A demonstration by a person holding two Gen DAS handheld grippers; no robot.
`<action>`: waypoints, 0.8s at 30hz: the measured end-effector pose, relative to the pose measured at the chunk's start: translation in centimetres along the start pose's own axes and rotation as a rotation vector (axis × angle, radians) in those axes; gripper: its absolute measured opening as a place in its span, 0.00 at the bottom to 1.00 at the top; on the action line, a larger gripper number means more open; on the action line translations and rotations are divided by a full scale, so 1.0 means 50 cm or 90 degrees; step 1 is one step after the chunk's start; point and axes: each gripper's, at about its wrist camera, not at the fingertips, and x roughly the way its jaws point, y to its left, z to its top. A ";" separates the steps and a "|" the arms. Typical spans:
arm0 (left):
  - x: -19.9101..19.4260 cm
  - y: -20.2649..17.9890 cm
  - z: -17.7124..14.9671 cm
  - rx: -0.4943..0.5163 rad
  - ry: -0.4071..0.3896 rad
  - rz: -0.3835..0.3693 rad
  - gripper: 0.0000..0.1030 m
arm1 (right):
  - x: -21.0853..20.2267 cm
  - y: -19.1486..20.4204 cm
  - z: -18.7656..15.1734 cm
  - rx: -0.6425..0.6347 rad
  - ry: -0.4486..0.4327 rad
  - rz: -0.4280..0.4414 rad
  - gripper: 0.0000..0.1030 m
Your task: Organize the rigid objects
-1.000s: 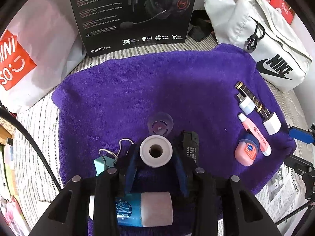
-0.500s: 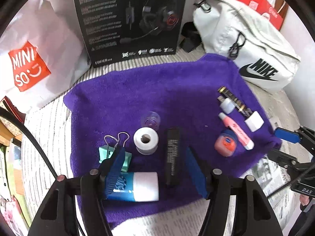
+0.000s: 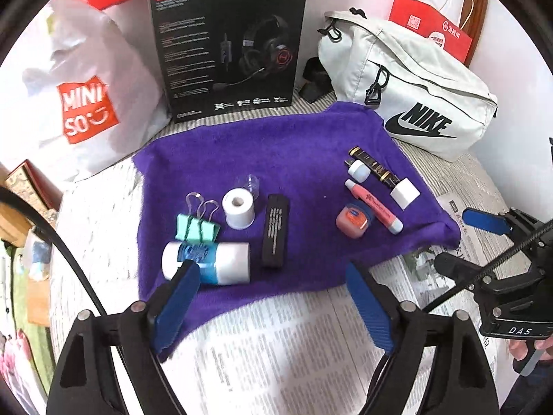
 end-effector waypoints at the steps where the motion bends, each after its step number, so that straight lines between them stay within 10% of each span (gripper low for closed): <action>1: -0.009 0.000 -0.008 -0.002 -0.005 0.006 0.87 | -0.004 0.002 -0.002 0.002 -0.003 -0.002 0.81; 11: -0.091 0.016 -0.077 -0.053 -0.044 0.013 1.00 | -0.062 0.025 -0.034 0.040 -0.014 -0.046 1.00; 24: -0.151 -0.008 -0.120 -0.088 -0.065 0.008 1.00 | -0.115 0.022 -0.073 0.074 -0.003 -0.067 1.00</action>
